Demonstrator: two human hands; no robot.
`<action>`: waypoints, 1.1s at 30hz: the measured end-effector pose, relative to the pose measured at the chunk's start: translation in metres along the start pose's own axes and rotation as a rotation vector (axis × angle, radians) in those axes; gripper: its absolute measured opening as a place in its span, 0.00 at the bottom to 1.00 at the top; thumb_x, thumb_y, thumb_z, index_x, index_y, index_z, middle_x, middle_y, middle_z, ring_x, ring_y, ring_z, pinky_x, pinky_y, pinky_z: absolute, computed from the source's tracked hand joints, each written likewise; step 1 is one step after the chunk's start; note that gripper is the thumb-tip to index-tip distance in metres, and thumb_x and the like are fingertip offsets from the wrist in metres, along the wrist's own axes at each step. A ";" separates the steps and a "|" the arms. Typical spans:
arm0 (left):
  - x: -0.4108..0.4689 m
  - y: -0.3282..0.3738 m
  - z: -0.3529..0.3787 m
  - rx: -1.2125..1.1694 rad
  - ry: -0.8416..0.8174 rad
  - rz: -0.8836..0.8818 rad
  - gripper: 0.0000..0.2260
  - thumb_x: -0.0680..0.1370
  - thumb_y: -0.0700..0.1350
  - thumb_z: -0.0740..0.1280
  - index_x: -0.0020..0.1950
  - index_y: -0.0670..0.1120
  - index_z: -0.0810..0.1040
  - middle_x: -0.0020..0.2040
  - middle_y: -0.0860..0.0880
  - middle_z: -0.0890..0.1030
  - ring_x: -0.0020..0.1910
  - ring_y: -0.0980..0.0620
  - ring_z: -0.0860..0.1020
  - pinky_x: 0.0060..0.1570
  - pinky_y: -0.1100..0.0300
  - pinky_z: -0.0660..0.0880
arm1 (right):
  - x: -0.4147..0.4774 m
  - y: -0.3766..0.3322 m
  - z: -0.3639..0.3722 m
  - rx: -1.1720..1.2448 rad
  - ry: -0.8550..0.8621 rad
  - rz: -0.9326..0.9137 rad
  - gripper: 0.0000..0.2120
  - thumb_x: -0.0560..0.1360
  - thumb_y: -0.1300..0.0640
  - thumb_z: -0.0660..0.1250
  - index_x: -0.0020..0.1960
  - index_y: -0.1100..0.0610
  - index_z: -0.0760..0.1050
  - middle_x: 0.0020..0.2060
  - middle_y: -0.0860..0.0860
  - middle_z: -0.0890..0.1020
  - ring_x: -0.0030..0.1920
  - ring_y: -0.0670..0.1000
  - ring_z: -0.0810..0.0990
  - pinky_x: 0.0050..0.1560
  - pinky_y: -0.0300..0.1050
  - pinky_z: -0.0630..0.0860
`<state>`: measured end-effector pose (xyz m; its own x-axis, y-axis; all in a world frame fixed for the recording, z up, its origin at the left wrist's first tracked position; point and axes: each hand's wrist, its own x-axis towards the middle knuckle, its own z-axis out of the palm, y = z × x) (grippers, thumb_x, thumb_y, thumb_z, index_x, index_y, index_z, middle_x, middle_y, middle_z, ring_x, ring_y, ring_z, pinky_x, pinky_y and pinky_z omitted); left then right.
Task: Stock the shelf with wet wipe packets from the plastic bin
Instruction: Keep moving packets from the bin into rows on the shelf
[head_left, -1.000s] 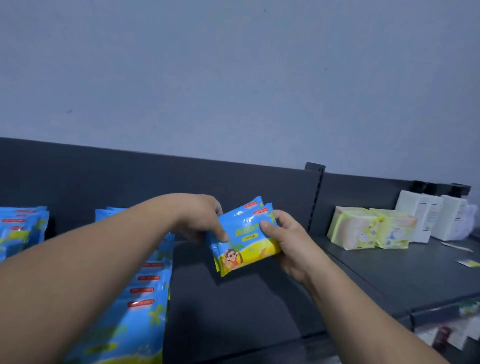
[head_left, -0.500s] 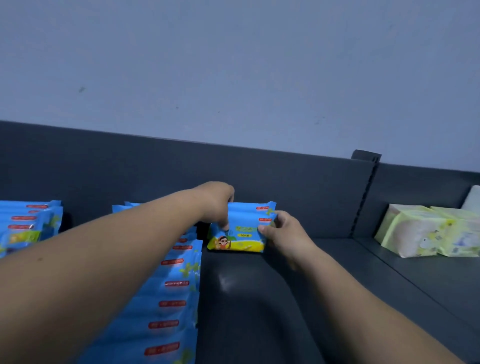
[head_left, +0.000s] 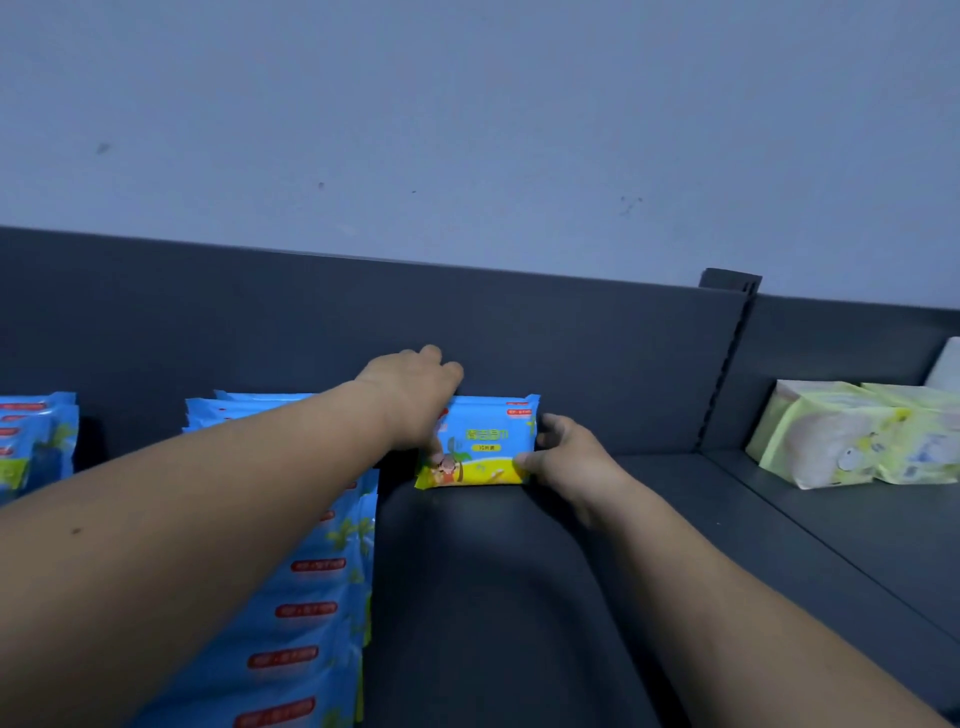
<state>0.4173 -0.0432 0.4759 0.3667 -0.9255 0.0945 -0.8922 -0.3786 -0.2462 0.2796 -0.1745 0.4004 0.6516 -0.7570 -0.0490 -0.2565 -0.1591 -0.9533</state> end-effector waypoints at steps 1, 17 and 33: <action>-0.002 0.001 -0.001 -0.002 0.004 -0.005 0.37 0.65 0.61 0.75 0.67 0.47 0.66 0.60 0.46 0.69 0.58 0.45 0.73 0.52 0.51 0.75 | -0.002 -0.001 -0.001 0.003 0.002 -0.004 0.28 0.71 0.70 0.68 0.69 0.58 0.67 0.51 0.50 0.83 0.51 0.52 0.83 0.53 0.50 0.80; -0.062 0.096 -0.018 -0.221 0.159 0.066 0.39 0.69 0.64 0.70 0.74 0.51 0.60 0.68 0.49 0.67 0.66 0.47 0.69 0.60 0.52 0.70 | -0.130 -0.005 -0.080 -0.711 0.186 -0.268 0.31 0.77 0.53 0.66 0.76 0.50 0.57 0.75 0.48 0.61 0.73 0.51 0.62 0.68 0.44 0.63; -0.172 0.314 0.000 -0.358 0.139 0.298 0.42 0.68 0.66 0.70 0.75 0.50 0.59 0.71 0.46 0.66 0.69 0.45 0.67 0.65 0.50 0.68 | -0.339 0.117 -0.209 -0.900 0.276 -0.122 0.33 0.76 0.51 0.67 0.76 0.54 0.58 0.74 0.53 0.63 0.72 0.54 0.64 0.70 0.46 0.62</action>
<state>0.0737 -0.0029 0.3823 0.0643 -0.9768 0.2043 -0.9966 -0.0524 0.0630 -0.1205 -0.0694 0.3677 0.5481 -0.8075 0.2179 -0.7265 -0.5888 -0.3544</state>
